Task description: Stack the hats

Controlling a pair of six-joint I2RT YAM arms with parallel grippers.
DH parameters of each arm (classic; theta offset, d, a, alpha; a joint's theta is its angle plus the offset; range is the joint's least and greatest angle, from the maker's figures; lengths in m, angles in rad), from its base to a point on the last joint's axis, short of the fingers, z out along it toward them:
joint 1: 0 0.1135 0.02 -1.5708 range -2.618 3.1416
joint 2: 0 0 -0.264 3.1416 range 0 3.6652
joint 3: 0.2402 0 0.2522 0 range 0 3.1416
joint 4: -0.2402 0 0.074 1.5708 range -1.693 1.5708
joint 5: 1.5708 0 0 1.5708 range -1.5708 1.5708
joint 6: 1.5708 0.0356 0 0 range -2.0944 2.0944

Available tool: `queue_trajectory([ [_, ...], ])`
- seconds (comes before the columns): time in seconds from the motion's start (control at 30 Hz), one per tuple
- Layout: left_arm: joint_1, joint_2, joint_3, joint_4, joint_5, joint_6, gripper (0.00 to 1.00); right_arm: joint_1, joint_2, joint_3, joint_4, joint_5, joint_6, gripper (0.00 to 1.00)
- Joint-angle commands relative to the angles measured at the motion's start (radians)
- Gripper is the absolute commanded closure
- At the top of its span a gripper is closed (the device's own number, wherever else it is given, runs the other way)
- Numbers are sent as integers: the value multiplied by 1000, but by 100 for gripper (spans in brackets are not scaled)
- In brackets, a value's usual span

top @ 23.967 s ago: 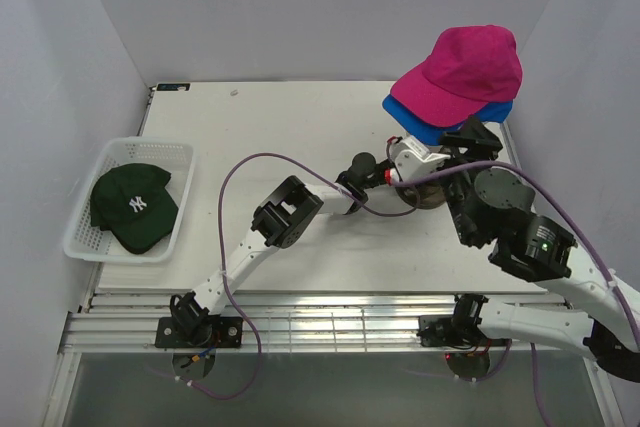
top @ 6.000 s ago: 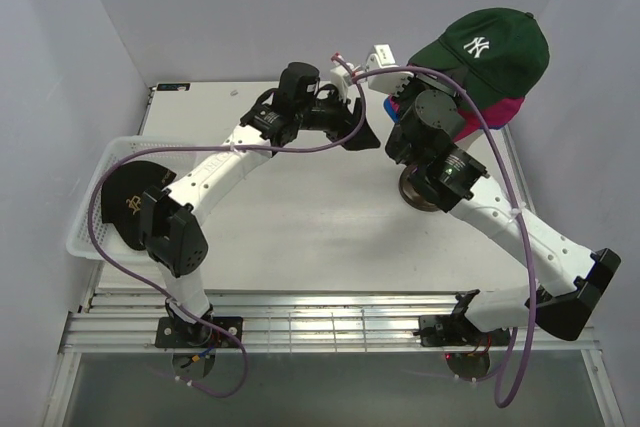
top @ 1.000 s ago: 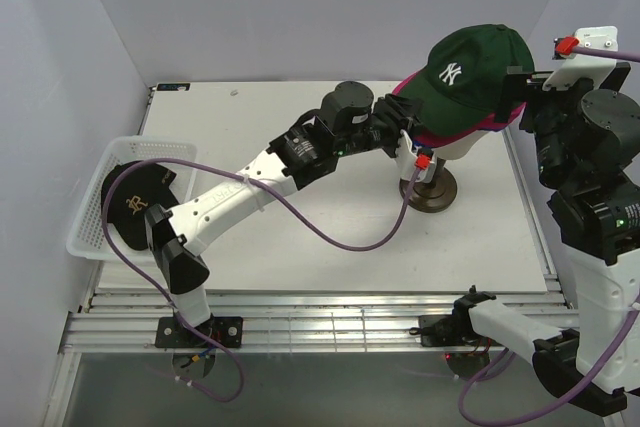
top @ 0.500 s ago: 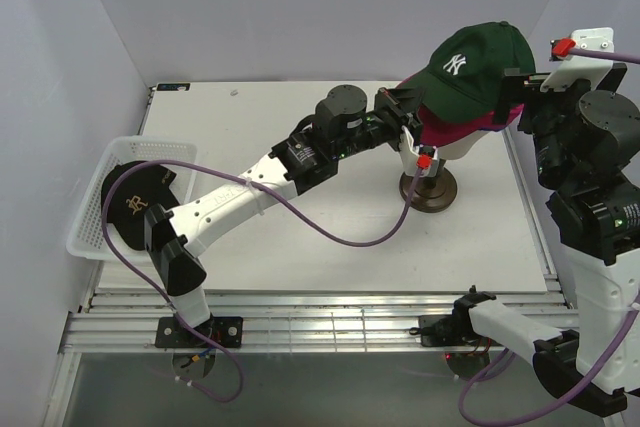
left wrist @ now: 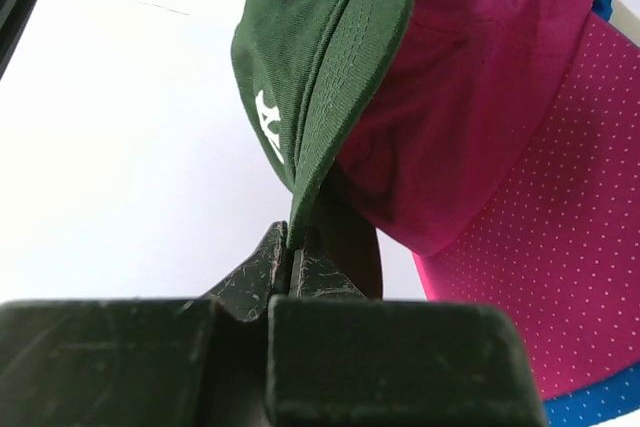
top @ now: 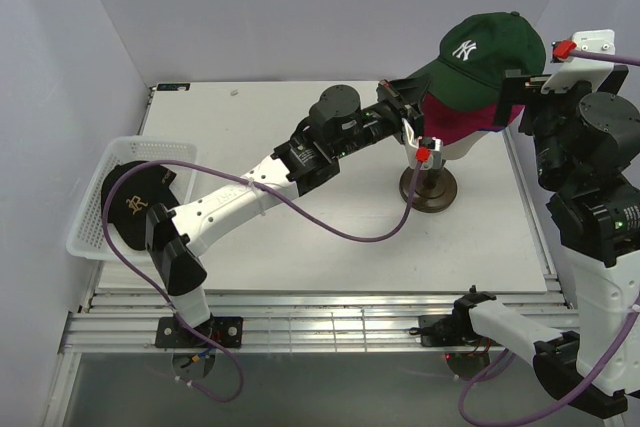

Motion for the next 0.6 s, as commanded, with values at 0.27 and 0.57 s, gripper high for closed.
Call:
queue_trajectory([
  [0.27,-14,-79,-52,32,77,75,100,-6,-15,3,48,19,-9,0],
  [0.57,6,-110,-112,-11,83,119,100,-6,-24,-7,48,12,-9,0],
])
